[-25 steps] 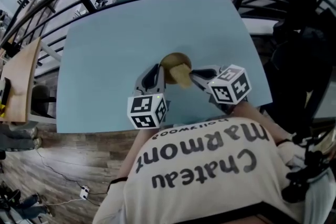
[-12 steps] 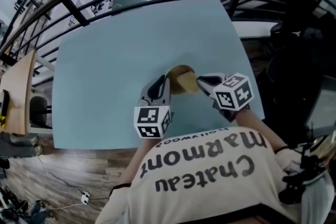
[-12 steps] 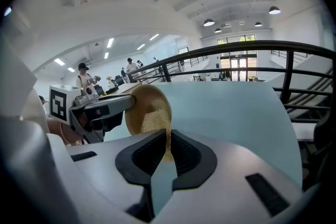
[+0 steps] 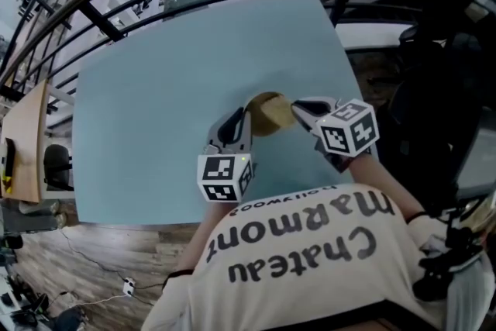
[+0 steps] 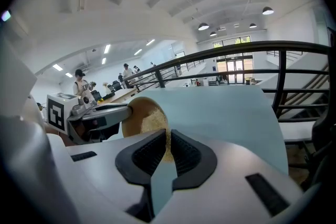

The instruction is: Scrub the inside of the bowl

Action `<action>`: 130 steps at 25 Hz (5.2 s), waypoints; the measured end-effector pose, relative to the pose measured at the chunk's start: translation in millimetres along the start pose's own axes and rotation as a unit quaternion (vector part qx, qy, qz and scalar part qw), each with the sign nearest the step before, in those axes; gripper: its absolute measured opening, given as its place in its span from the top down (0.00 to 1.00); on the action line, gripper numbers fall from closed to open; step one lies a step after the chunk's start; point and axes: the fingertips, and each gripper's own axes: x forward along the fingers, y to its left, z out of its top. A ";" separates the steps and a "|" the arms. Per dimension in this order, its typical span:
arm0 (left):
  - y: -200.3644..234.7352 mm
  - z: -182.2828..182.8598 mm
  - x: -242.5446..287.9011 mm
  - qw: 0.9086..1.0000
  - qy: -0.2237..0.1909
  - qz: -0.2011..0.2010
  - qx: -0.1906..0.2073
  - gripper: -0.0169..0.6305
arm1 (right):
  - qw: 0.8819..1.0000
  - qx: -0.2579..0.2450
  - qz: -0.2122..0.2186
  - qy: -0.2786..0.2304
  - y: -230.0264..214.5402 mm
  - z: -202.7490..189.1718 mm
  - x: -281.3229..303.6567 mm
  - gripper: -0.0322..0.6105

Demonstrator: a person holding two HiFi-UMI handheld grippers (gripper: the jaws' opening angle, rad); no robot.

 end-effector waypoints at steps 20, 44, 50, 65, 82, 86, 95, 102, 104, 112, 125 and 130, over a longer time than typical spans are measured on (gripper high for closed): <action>-6.1 14.9 -15.8 1.000 -0.008 0.003 0.004 0.93 | 0.999 -0.023 0.014 -0.042 31.0 35.2 -6.1 0.87; 57.4 1.2 -93.8 0.995 -0.023 0.097 -0.008 0.95 | 0.984 -0.100 0.142 -0.036 156.5 30.0 34.7 0.87; 62.6 5.5 -103.3 0.994 -0.023 0.107 -0.006 0.95 | 0.973 -0.129 0.189 -0.038 187.3 34.8 33.0 0.87; 65.5 -11.2 -102.1 0.993 0.017 0.117 0.020 0.95 | 0.981 -0.094 0.167 -0.022 170.1 22.8 51.1 0.87; 57.2 -8.7 -93.5 0.989 0.012 0.124 0.077 0.95 | 0.993 -0.008 0.110 -0.043 123.5 21.9 55.2 0.87; 57.1 -4.9 -99.2 0.988 0.005 0.128 0.082 0.94 | 0.994 -0.005 0.098 -0.041 125.4 19.7 55.0 0.87; 54.4 -5.1 -99.4 0.987 -0.003 0.132 0.089 0.94 | 0.996 0.009 0.080 -0.024 117.9 4.4 59.1 0.87; 55.6 -0.1 -101.4 0.989 -0.010 0.129 0.074 0.94 | 0.996 0.027 0.086 -0.007 120.8 -5.6 62.4 0.87; 56.3 1.2 -101.6 0.990 -0.014 0.127 0.064 0.93 | 0.996 0.030 0.088 -0.002 121.2 -8.7 63.2 0.87; 51.9 3.8 -102.9 0.994 -0.030 0.102 0.017 0.92 | 0.995 0.034 0.090 0.009 126.4 -16.3 63.6 0.87; 40.7 -4.0 -102.5 0.995 -0.041 0.087 -0.007 0.92 | 0.987 0.080 0.138 0.002 134.8 -25.9 60.1 0.87; 38.9 -4.3 -107.3 0.995 -0.035 0.089 -0.010 0.92 | 0.985 0.088 0.151 -0.011 138.1 -13.5 56.5 0.87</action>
